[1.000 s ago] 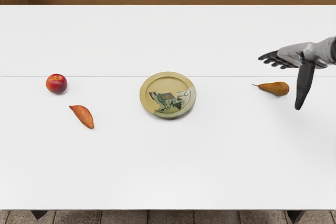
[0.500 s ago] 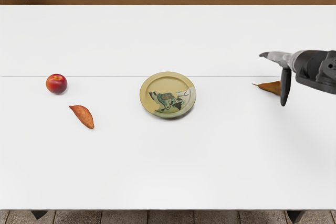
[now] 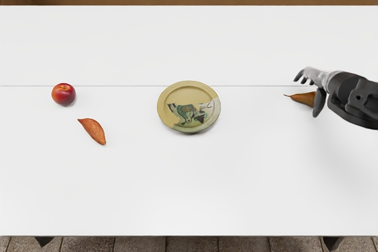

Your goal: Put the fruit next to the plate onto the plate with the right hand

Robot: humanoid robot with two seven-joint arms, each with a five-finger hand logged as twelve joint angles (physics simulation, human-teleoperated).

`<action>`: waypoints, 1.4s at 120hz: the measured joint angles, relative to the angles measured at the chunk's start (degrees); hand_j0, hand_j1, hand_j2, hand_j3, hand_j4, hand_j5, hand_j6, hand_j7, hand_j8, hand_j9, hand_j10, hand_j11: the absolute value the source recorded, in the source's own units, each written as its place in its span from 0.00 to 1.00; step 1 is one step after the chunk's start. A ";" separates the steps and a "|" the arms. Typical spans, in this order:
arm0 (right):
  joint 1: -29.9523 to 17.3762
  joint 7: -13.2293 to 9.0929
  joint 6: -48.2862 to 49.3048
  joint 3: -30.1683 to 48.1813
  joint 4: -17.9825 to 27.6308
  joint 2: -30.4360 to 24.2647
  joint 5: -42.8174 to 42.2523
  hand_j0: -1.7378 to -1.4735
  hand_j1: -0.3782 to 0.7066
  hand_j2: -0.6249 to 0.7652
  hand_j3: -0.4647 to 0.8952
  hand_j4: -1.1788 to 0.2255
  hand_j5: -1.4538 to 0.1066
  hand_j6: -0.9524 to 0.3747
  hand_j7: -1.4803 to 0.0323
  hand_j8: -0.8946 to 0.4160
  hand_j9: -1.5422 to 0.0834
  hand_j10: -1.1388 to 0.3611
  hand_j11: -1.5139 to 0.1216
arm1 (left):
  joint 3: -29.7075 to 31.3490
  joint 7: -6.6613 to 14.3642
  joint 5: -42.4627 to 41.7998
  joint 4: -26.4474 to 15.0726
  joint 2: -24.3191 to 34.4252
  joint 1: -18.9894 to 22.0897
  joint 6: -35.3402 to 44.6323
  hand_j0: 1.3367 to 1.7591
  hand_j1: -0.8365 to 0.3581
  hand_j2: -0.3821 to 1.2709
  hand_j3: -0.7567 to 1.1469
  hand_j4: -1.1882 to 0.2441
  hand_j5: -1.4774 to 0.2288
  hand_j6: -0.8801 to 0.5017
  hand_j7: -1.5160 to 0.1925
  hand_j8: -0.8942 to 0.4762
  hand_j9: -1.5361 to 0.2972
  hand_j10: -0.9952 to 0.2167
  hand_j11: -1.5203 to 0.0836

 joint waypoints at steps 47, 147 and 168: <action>-2.78 0.00 -6.15 -0.42 -0.36 0.52 -3.09 0.30 0.43 0.40 0.34 0.57 0.62 0.43 0.66 0.40 0.65 0.51 0.63 | 0.00 -0.01 0.01 0.00 0.00 -0.02 0.00 0.76 0.98 0.23 0.40 0.82 0.85 0.63 0.88 0.64 0.83 0.81 0.94; -4.31 0.01 -8.73 -0.56 -3.38 3.01 -3.13 0.31 0.64 0.48 0.34 0.45 0.41 0.36 0.43 0.37 0.42 0.38 0.43 | 0.00 0.00 0.00 0.00 0.00 0.00 0.00 0.76 0.98 0.23 0.40 0.82 0.85 0.63 0.88 0.64 0.83 0.81 0.94; -3.39 -0.06 -8.70 0.39 -3.48 3.52 -2.78 0.32 0.64 0.54 0.34 0.42 0.35 0.34 0.39 0.36 0.38 0.38 0.38 | 0.00 -0.01 0.00 0.00 0.00 0.00 0.00 0.76 0.98 0.23 0.40 0.82 0.85 0.63 0.88 0.64 0.83 0.81 0.94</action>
